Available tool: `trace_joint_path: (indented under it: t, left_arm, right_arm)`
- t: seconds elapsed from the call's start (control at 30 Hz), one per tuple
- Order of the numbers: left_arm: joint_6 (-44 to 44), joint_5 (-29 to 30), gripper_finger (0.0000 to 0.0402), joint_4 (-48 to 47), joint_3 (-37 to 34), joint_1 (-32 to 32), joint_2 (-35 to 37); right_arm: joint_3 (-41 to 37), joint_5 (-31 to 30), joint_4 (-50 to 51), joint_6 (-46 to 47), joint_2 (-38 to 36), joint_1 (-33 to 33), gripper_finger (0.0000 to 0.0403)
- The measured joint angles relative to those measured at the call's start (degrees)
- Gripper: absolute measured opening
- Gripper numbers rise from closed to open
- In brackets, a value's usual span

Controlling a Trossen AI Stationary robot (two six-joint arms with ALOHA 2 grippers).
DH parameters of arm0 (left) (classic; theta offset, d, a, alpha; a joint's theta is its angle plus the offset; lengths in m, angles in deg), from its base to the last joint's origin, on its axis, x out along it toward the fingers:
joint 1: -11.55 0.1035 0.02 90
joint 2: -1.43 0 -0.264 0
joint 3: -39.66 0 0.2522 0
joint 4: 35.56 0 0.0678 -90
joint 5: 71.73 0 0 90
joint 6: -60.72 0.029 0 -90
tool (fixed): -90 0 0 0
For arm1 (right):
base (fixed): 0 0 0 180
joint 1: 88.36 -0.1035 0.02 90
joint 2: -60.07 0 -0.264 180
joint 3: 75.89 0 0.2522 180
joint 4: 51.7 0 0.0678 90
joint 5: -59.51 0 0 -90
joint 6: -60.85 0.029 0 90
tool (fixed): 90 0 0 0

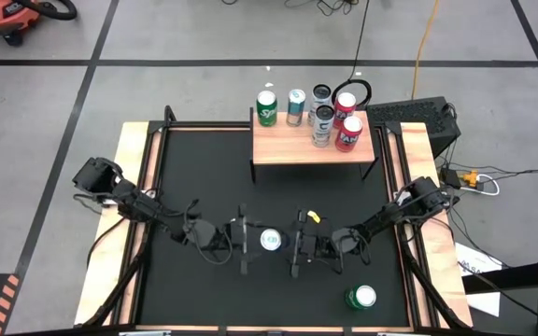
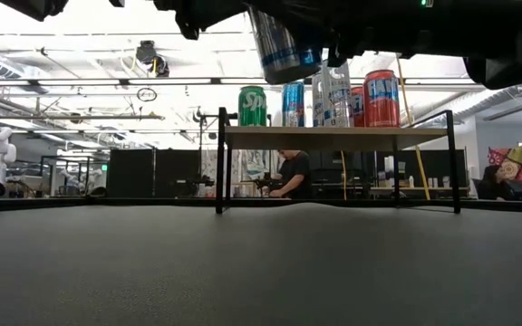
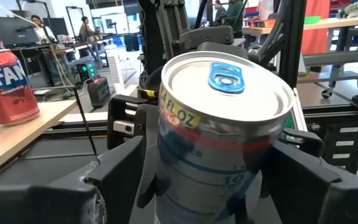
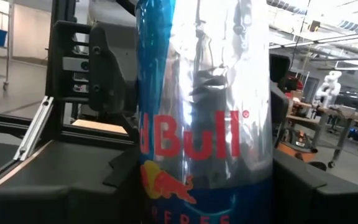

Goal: Place canned beverage on shelf
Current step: Put the blue soda can on the shelf aligned with the other blue soda can

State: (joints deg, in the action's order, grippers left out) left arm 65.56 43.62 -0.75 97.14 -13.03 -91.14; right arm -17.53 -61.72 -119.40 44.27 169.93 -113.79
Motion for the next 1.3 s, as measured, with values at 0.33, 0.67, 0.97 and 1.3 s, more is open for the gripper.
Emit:
trace_joint_path:
  t: [0.33, 0.67, 0.97, 1.3]
  left_arm:
    - [1.8, 0.2, 0.0229, -2.2, 0.1, 0.6, 0.0]
    - [4.5, 5.7, 0.0204, -11.9, 0.2, 1.7, 3.1]
    - [-1.7, 5.1, 0.0205, -27.3, 0.0, 4.8, 4.4]
    - [-2.7, -5.9, 0.0205, -27.5, 0.0, 5.9, 4.4]
  right_arm:
    - [0.0, -1.1, 0.5, 2.6, 0.0, 0.2, 0.0233]
    - [0.2, -11.4, 31.2, 18.9, -11.3, -0.3, 0.0277]
    - [0.0, -3.4, 51.4, 26.6, -26.2, 0.5, 0.0299]
    - [0.1, 8.9, 48.1, 18.1, -23.8, 5.9, 0.0316]
